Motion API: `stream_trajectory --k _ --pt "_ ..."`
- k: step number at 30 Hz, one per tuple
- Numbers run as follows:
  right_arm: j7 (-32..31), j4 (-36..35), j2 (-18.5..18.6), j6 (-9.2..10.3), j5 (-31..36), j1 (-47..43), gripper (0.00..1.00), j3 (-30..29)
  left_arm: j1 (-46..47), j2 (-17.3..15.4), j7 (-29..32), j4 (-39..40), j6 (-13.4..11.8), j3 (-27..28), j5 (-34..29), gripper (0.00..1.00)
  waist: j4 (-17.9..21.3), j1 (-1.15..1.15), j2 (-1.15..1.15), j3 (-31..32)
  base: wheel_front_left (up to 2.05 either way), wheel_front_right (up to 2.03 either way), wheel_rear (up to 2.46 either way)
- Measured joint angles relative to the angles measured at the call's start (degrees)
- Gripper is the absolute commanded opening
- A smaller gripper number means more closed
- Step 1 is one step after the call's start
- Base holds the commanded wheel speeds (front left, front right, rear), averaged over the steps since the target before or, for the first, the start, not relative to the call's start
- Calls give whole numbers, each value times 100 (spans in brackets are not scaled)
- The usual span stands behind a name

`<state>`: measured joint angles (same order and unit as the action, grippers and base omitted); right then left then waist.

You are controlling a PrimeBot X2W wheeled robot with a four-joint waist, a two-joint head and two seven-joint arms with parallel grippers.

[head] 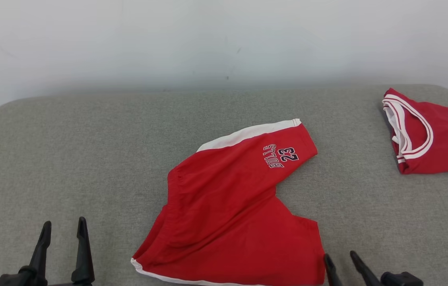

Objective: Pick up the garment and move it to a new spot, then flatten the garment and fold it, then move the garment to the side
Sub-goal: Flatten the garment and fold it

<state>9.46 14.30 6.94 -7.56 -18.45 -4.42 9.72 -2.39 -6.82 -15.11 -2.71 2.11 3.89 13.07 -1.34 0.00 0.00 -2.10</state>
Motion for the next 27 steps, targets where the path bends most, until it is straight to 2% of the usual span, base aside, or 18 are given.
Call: stream_trajectory --k 10,11,12,13,21,27 --pt "-315 812 32 0 -185 320 100 461 77 225 0 -90 268 162 -261 100 -174 0 0 -70 0 0 0" --pt "-299 894 36 0 -219 363 88 515 77 240 -1 -94 297 183 -274 100 -188 0 0 -79 0 0 0" --pt "-290 982 37 1 -261 420 48 569 77 250 0 -103 303 202 -290 100 -200 0 0 -88 0 0 0" --pt "-278 1049 45 0 -281 478 0 635 77 258 -1 -112 325 225 -299 100 -209 0 0 -98 0 0 0" --pt "314 1015 162 0 -311 822 0 845 102 327 -1 -140 399 315 -371 100 -223 0 0 -144 0 0 0" --pt "274 782 350 1 -509 1222 0 888 171 363 -1 -200 446 282 -385 100 -217 0 0 -183 0 0 0"
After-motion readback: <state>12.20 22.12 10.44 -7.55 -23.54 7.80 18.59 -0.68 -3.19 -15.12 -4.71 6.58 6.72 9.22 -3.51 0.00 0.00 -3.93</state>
